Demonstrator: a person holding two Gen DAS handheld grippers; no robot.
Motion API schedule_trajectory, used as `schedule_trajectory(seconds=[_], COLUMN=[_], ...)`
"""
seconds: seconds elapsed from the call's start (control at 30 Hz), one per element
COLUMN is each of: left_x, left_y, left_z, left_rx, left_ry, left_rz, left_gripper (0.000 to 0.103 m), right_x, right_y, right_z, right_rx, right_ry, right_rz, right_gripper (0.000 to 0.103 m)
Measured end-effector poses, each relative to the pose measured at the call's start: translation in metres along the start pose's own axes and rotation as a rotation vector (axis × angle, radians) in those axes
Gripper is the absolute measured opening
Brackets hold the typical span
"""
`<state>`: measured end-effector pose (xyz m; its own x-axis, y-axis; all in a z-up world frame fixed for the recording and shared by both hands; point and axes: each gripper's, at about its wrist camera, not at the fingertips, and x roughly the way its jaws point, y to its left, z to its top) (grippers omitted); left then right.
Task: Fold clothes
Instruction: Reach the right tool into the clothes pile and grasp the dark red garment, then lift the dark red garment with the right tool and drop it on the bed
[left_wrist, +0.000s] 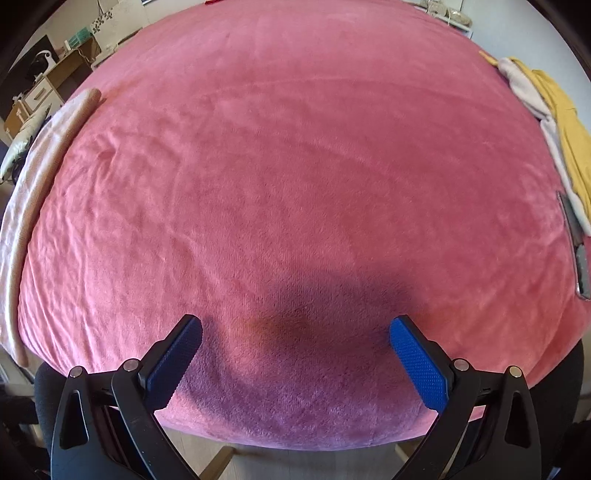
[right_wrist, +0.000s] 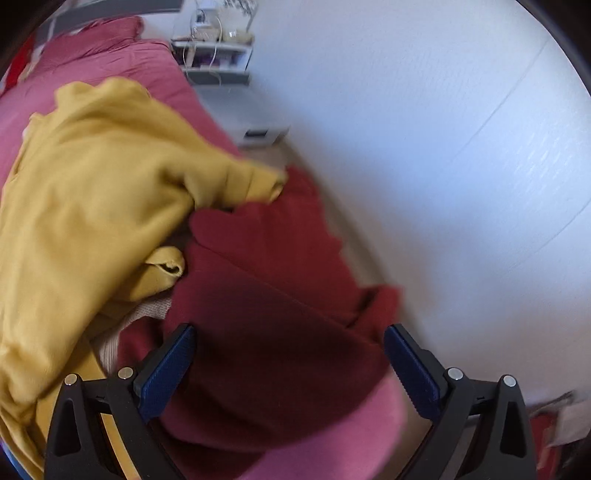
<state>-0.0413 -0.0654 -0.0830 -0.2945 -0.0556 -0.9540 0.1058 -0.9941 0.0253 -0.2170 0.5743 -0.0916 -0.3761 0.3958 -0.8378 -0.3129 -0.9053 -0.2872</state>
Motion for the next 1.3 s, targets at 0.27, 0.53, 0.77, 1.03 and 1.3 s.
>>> schedule_trajectory(seconds=[0.27,0.53,0.77,1.03,1.3], left_x=[0.008,0.008,-0.001,-0.028,-0.061], left_y=[0.006,0.017,0.032,0.076,0.159], left_z=[0.002,0.005,0.01,0.001,-0.038], left_rx=[-0.008,-0.027,-0.049,-0.117,-0.279], left_ry=[0.03,0.034,0.007,-0.083,-0.201], left_rz=[0.006,-0.013,-0.049,-0.082,-0.058], left_gripper=[0.103,0.103,0.103,0.103,0.103], right_x=[0.028,-0.005,-0.049,-0.226,-0.403], right_y=[0.023,-0.022,-0.121,-0.103,0.088], right_z=[-0.023,-0.052,-0.108,-0.069,-0.031], right_rx=[0.07,0.322,0.966,0.766,0.321], right_ry=[0.06,0.01,-0.153,-0.35,-0.332], right_rz=[0.066,0.232,0.842,1.2,1.597], right_gripper=[0.103,0.029,0.026,0.026,0.027])
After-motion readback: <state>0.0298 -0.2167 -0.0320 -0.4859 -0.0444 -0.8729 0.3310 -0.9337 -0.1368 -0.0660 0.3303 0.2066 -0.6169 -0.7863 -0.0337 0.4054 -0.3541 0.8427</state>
